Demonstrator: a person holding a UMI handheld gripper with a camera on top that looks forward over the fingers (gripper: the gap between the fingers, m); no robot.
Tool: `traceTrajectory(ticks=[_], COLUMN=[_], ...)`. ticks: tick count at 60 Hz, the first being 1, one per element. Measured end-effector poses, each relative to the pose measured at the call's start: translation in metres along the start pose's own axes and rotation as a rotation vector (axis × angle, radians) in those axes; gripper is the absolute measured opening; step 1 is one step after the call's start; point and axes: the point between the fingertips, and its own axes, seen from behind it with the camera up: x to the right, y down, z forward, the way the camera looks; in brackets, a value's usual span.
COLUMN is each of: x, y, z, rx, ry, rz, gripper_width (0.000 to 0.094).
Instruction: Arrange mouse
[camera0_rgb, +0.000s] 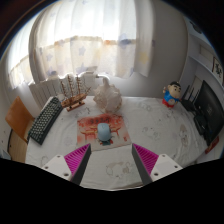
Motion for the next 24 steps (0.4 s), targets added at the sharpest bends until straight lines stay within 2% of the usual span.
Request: traceTrajectory(ticks=[24], x=[0.011], y=[0.0], z=[-0.022], rx=[0.017], ry=[0.003], rz=[0.014], gripper_width=[0.0845])
